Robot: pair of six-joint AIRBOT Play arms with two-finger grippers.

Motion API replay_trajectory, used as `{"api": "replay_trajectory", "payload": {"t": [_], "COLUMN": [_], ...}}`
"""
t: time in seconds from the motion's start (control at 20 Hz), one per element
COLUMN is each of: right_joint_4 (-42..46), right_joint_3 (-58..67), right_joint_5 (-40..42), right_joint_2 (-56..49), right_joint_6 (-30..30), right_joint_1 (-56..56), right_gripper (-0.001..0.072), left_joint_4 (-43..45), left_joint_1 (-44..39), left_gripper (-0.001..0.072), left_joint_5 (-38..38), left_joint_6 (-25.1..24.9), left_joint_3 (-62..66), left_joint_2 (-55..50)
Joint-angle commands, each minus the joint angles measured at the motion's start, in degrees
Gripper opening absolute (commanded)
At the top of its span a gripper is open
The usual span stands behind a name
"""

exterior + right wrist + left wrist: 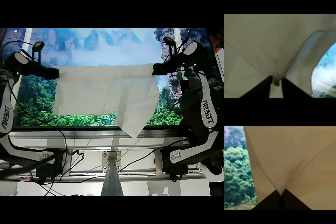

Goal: Fold the clothes and pants, and hang the long-sleeved shirts on hangers.

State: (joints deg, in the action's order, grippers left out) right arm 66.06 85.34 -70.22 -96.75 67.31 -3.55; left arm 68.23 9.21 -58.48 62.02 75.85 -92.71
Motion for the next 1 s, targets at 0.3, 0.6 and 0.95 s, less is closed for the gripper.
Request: {"api": "replay_trajectory", "payload": {"t": [0.3,0.6,0.95], "right_joint_4": [3.4,4.6,-19.2], "right_joint_3": [-4.7,-30.0,-68.3], "right_joint_5": [-6.2,-5.1,10.3], "right_joint_2": [5.0,24.4,39.5], "right_joint_6": [5.3,5.1,5.3], "right_joint_1": [-1.6,-6.9,-7.0], "right_gripper": [0.0483,0.048,0.0479], "left_joint_4": [0.8,0.8,0.7], "left_joint_1": [2.3,8.2,11.4], "left_gripper": [0.0682,0.0498,0.0494], "left_joint_5": [-6.1,-11.3,-8.3], "left_joint_6": [4.0,3.0,0.1], "left_joint_3": [0.4,0.0,-10.6], "left_joint_2": [6.7,26.3,38.2]}}
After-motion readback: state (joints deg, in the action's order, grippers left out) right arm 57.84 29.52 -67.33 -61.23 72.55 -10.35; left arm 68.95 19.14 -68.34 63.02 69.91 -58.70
